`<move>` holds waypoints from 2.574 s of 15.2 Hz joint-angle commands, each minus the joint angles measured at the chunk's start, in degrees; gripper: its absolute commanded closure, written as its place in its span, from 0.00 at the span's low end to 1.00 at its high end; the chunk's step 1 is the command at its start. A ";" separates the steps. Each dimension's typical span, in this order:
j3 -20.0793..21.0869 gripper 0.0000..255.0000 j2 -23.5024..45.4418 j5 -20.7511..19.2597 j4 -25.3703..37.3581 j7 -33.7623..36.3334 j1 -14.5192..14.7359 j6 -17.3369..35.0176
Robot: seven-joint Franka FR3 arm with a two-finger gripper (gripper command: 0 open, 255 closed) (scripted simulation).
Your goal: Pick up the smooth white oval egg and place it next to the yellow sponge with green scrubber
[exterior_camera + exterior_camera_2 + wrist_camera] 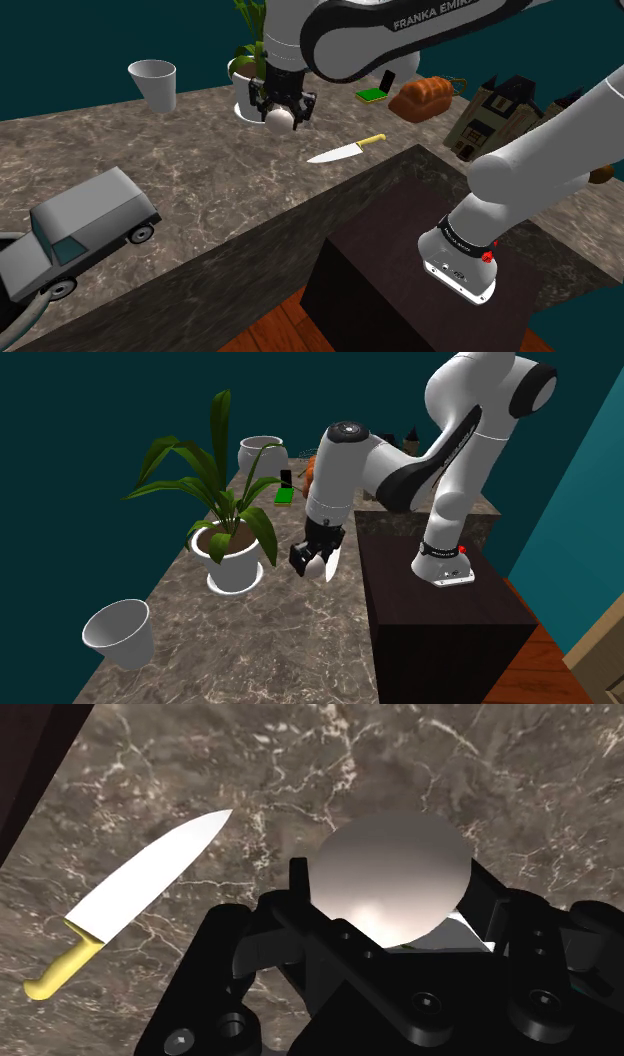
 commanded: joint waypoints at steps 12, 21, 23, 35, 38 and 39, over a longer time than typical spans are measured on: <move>-15.62 1.00 -10.48 9.24 -7.26 -19.41 1.82 0.81; -26.18 1.00 -11.86 9.48 -11.41 -33.25 -1.16 3.69; -28.20 1.00 -11.42 9.09 -11.60 -36.04 -2.22 4.29; -38.39 1.00 -3.93 5.36 -7.12 -50.93 -9.67 6.91; -40.46 1.00 -0.99 4.38 -4.49 -54.20 -11.52 7.12; -41.12 1.00 0.07 4.06 -3.49 -55.25 -12.12 7.14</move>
